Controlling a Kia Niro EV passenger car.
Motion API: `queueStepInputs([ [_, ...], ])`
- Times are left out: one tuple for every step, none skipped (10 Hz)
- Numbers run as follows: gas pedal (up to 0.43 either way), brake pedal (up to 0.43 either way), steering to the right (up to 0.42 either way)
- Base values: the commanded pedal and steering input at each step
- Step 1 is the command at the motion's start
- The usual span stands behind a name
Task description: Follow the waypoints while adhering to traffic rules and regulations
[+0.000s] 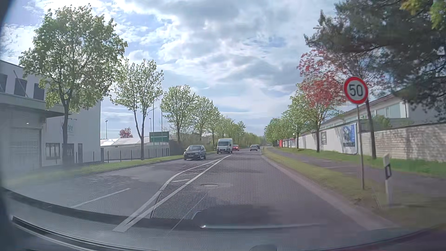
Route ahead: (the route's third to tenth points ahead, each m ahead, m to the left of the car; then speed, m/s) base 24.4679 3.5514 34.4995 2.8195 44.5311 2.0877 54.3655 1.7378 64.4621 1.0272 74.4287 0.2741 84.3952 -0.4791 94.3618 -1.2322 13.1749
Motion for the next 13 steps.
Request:
queueStepInputs([
  [0.087, 0.0, 0.003],
  [0.079, 0.0, 0.003],
  [0.079, 0.0, 0.002],
  [0.067, 0.0, 0.002],
  [0.067, 0.0, 0.002],
  [0.067, 0.0, 0.002],
  [0.067, 0.0, 0.002],
  [0.067, 0.0, 0.002],
  [0.067, 0.0, 0.002],
  [0.067, 0.0, 0.002],
  [0.067, 0.0, 0.002],
  [0.067, 0.0, 0.002],
  [0.067, 0.0, 0.002],
])
